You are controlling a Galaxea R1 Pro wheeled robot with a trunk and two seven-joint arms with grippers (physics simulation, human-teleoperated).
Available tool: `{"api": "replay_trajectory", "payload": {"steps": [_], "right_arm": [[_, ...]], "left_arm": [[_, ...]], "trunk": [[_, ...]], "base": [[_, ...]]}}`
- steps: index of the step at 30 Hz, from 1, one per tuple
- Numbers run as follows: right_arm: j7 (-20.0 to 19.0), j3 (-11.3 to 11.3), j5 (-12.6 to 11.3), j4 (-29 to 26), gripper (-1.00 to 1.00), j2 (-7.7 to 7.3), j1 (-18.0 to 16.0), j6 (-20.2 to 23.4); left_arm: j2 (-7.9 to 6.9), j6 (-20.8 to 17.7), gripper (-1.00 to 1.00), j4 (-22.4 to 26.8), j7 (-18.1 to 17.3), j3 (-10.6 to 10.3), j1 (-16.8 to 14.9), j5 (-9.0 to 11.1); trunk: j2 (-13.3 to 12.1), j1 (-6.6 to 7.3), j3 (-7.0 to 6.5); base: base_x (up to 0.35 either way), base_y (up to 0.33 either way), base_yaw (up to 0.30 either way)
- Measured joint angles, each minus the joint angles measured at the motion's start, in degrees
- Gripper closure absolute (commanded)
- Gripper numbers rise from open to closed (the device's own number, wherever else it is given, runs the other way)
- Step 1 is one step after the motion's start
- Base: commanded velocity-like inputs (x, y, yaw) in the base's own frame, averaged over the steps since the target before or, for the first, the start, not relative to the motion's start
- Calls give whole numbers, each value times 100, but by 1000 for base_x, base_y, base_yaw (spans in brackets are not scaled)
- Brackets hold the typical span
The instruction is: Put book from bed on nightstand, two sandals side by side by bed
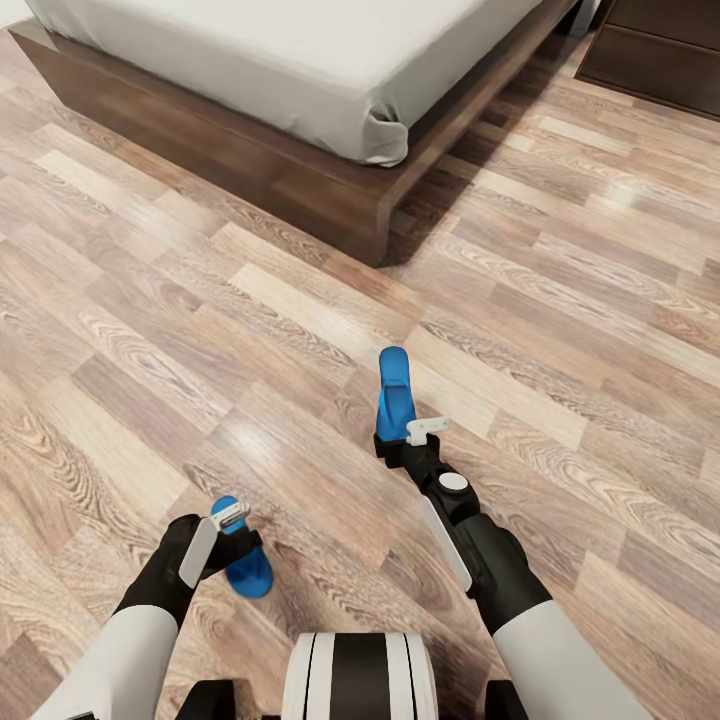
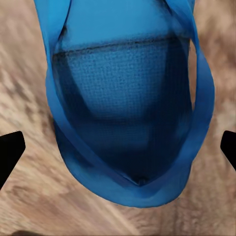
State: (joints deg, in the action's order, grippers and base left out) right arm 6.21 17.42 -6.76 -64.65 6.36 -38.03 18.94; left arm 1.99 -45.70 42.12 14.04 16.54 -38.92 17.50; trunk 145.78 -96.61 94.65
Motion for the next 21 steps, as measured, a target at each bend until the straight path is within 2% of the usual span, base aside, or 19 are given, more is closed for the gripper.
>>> {"api": "replay_trajectory", "payload": {"steps": [10,14,17,18,21], "right_arm": [[0,-6,-4,4,100,-2,0,0],[0,-8,-8,4,100,-3,0,0],[0,-8,-7,9,100,-5,0,0],[0,-8,-8,10,100,-6,0,0],[0,-8,-11,12,100,-3,0,0]], "left_arm": [[-2,-7,-100,33,0,-3,0,0],[-2,-7,-100,33,-13,-3,0,-1],[-2,-7,-100,40,-17,-3,0,0],[-5,-7,100,41,-17,-3,0,-1],[-3,-6,100,42,-13,-3,0,4]], "trunk": [[0,0,0],[5,-11,88],[5,-10,89],[5,-10,89],[5,-10,89]], "base": [[0,0,0],[0,0,0],[0,0,0],[0,0,0],[0,0,0]]}}
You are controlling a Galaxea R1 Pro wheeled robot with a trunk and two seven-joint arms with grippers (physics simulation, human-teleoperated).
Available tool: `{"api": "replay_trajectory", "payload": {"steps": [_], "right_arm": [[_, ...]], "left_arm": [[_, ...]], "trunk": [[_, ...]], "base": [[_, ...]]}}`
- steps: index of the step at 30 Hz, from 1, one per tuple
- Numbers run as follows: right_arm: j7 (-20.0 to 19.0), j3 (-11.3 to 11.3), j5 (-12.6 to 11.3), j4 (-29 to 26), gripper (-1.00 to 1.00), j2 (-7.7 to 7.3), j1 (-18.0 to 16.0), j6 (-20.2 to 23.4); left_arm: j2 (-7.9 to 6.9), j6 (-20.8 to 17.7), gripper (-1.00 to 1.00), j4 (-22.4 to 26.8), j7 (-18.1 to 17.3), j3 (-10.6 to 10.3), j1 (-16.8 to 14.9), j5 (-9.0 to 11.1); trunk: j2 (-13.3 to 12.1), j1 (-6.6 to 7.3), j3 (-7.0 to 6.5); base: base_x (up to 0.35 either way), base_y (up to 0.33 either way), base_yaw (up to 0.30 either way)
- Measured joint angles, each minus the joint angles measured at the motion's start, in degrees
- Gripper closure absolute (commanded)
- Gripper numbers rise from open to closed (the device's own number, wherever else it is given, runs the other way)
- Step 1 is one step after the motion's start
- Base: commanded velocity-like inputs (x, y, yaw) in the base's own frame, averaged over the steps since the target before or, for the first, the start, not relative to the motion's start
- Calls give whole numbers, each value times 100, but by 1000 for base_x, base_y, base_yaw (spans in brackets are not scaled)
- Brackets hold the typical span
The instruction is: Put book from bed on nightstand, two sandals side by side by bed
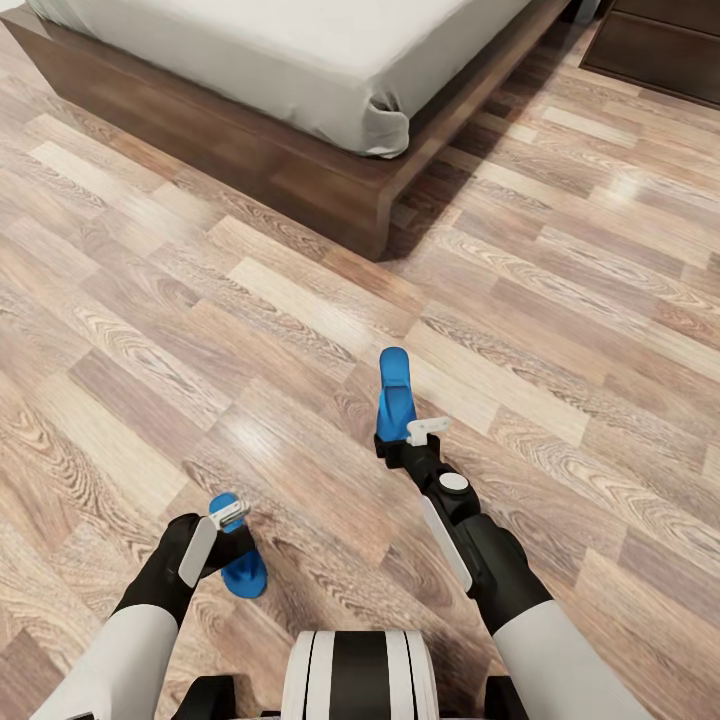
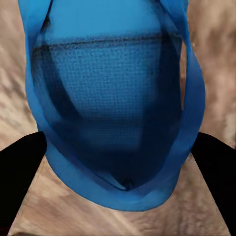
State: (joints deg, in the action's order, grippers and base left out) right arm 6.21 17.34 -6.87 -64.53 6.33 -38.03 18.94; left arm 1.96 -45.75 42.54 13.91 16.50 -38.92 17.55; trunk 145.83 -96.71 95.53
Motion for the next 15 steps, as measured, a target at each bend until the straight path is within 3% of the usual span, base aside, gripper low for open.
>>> {"api": "replay_trajectory", "payload": {"steps": [9,15], "right_arm": [[0,0,-5,1,100,1,0,-1],[3,-7,5,0,100,-9,0,-6]], "left_arm": [[-14,0,100,45,0,8,0,8],[-25,-4,100,193,-11,5,0,26]], "trunk": [[0,0,0],[-8,16,-132]], "base": [[0,0,0],[0,0,0]]}}
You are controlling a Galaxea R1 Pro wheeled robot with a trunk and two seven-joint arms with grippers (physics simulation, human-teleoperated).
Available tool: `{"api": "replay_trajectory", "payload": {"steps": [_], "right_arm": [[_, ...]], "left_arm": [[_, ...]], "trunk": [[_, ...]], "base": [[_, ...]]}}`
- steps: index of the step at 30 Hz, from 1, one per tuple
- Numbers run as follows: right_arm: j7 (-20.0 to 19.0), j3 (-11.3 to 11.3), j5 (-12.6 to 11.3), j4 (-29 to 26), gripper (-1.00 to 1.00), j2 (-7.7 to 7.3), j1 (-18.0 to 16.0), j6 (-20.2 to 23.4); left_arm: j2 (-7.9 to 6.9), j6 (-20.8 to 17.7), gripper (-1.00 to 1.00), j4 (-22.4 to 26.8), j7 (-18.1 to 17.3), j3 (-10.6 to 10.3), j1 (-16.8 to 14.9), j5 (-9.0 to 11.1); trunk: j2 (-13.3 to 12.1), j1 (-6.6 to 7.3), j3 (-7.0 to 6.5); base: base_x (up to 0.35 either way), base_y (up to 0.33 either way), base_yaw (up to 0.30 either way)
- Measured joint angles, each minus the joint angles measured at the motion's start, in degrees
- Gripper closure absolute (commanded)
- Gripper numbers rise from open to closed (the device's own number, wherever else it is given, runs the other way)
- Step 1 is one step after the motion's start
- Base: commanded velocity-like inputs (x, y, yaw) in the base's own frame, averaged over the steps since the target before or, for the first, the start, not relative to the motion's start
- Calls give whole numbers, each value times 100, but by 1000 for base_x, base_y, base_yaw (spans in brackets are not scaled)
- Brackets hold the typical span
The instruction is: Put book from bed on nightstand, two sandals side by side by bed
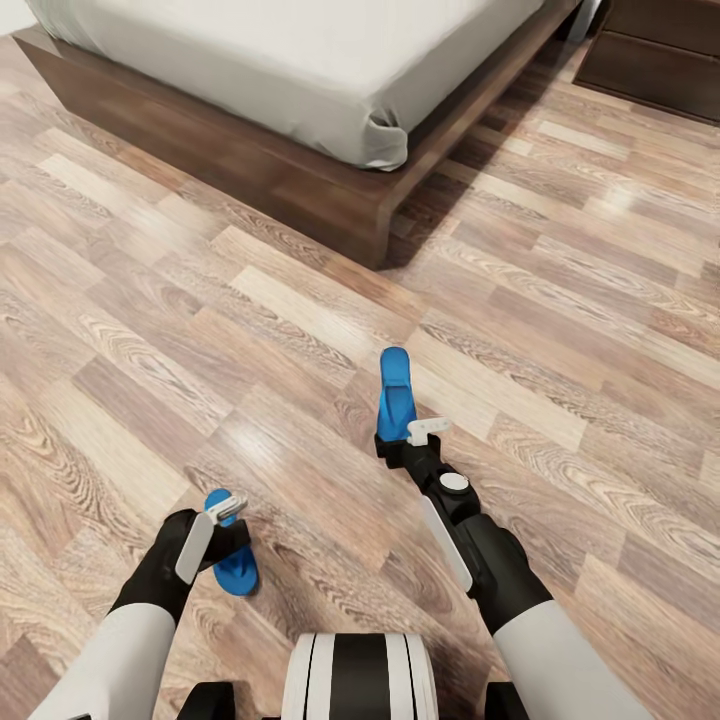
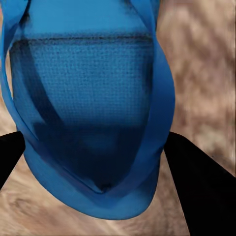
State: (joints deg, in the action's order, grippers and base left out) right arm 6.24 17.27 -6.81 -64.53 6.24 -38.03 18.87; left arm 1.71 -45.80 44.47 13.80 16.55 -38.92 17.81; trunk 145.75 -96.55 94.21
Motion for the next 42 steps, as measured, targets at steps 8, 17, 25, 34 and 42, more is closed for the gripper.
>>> {"api": "replay_trajectory", "payload": {"steps": [8,17,25,34,42], "right_arm": [[14,-2,0,0,100,-6,0,6],[30,4,-1,12,100,-7,0,52],[35,4,2,12,100,-11,0,126],[39,4,13,73,100,1,0,386],[38,-16,19,35,100,-8,1,523]], "left_arm": [[0,-6,100,352,-2,-11,5,-15],[8,-19,100,788,-1,-9,58,-37],[17,-47,100,1154,-12,-13,70,-33],[22,-38,100,1781,-21,-1209,75,24],[137,-18,100,1854,-41,-1743,87,107]], "trunk": [[-11,21,-177],[-23,44,-377],[-33,65,-554],[-45,88,-754],[-56,108,-931]], "base": [[0,0,0],[0,0,0],[0,0,0],[0,0,0],[0,0,-54]]}}
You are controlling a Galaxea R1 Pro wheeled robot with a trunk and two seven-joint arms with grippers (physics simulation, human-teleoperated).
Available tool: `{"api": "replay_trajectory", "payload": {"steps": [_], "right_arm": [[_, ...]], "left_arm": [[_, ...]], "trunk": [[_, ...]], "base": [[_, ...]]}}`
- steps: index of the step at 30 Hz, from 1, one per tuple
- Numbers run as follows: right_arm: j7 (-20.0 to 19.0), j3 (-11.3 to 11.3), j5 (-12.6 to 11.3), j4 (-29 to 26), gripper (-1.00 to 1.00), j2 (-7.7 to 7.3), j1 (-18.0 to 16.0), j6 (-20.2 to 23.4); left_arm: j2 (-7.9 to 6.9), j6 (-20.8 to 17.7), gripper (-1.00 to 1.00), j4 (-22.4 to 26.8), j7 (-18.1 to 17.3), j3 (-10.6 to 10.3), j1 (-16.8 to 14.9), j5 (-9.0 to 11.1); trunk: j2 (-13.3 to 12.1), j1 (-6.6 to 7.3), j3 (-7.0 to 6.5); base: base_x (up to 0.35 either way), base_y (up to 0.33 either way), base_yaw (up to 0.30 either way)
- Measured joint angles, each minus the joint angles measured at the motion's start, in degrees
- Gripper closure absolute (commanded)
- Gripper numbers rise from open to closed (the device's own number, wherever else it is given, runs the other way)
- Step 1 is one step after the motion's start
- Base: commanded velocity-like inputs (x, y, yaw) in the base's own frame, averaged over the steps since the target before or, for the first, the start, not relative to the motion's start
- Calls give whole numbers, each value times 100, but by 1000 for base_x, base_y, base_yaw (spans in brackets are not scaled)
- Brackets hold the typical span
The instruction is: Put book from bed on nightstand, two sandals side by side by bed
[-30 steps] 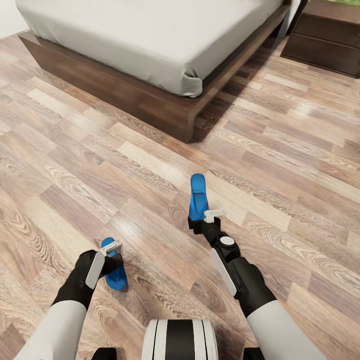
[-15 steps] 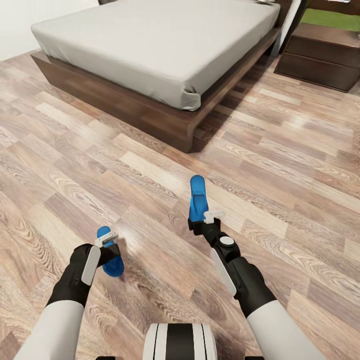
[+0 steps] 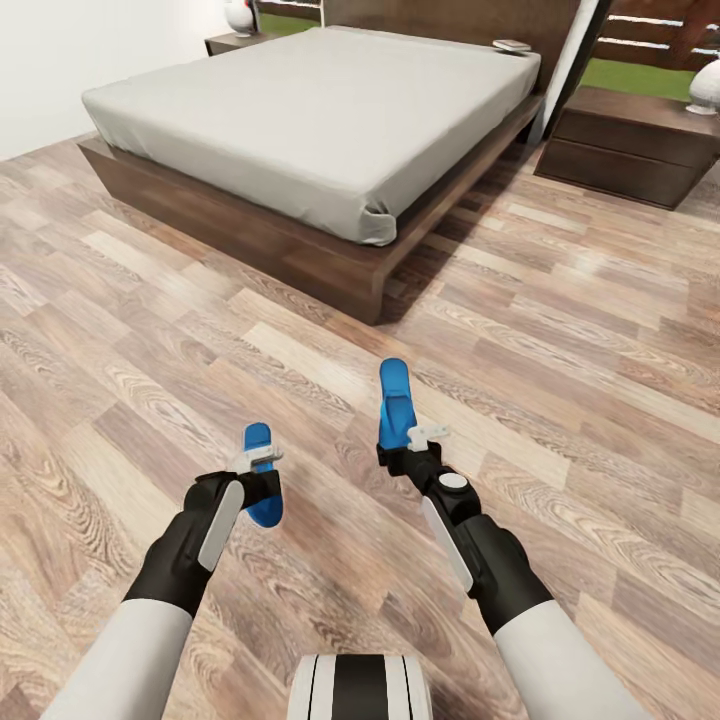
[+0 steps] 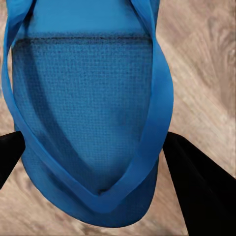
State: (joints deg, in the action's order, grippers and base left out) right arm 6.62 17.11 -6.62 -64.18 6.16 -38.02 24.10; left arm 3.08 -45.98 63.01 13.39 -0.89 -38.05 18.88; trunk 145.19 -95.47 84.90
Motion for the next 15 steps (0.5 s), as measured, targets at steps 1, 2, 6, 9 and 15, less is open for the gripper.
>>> {"api": "replay_trajectory", "payload": {"steps": [1,2,6,9,15], "right_arm": [[0,-1,2,-1,100,-1,0,-2],[1,-2,4,-2,100,-5,0,-3],[-2,-18,3,5,100,-21,1,-5],[3,-23,-2,7,100,-27,1,-5],[2,-21,4,21,100,-25,1,-6]], "left_arm": [[39,3,100,0,2,-14,0,2],[69,4,100,1,2,-25,0,-2],[115,4,100,1,0,-42,3,-15],[116,4,100,8,-5,-39,7,-13],[116,4,100,10,-7,-39,8,-13]], "trunk": [[-1,3,-22],[-3,5,-44],[-8,15,-133],[-12,23,-199],[-20,39,-332]], "base": [[0,0,-223],[0,0,-241],[0,0,-262],[0,0,-272],[0,0,-270]]}}
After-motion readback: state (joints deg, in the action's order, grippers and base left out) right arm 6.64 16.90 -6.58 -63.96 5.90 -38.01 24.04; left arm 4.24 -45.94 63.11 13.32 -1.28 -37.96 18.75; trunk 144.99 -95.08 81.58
